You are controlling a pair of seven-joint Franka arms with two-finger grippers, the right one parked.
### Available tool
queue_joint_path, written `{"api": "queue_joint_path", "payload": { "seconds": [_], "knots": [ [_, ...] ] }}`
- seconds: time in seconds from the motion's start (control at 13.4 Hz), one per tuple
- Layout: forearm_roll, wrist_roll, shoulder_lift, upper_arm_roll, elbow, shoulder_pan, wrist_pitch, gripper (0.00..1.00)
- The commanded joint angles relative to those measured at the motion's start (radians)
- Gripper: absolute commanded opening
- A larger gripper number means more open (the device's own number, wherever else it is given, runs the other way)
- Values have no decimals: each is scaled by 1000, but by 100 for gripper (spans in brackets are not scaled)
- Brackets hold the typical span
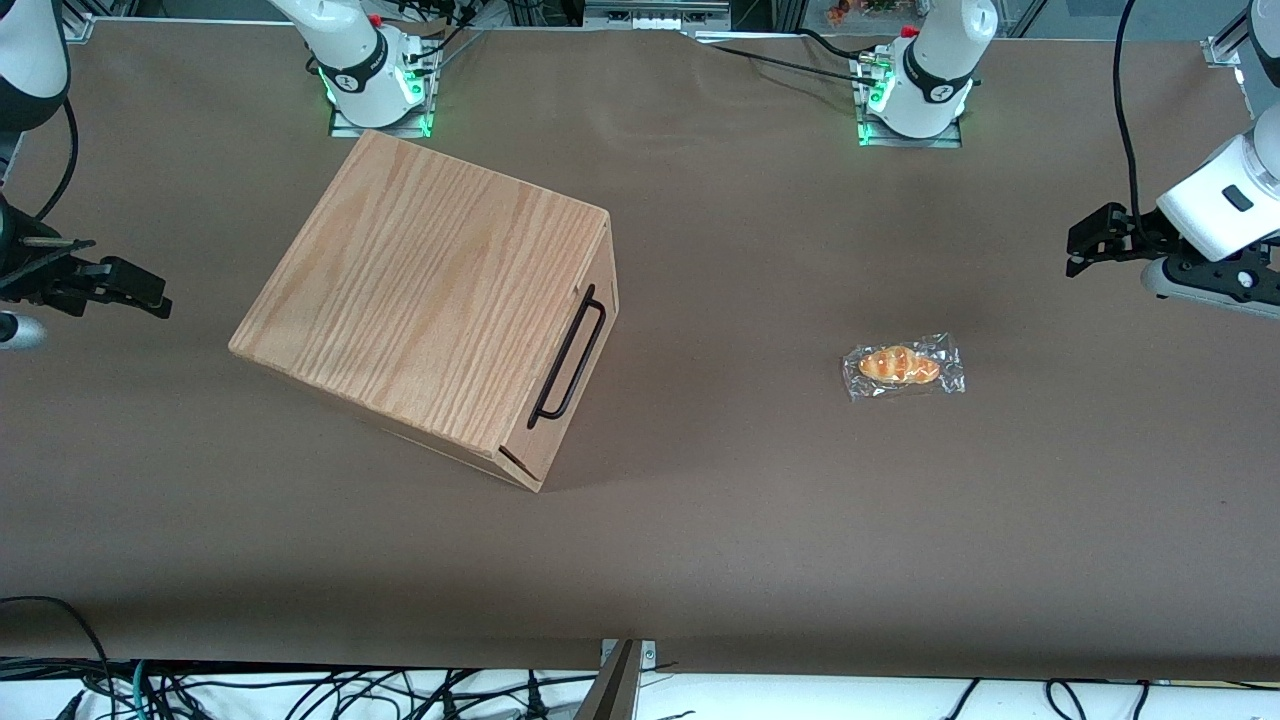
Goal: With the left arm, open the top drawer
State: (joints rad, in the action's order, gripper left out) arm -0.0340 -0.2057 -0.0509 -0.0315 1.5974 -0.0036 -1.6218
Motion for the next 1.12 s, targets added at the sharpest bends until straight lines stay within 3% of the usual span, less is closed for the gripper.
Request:
{"api": "queue_joint_path", "payload": {
  "seconds": [0.0, 0.6, 0.74, 0.89, 1.04],
  "knots": [
    [-20, -4, -17, -4, -34, 5, 34, 100],
    [-9, -6, -17, -4, -34, 4, 60, 100],
    [34, -6, -20, -8, -34, -13, 115, 100],
    [129, -6, -76, -24, -36, -21, 138, 100],
    [154, -8, -121, -54, -39, -39, 135, 100]
  ]
}}
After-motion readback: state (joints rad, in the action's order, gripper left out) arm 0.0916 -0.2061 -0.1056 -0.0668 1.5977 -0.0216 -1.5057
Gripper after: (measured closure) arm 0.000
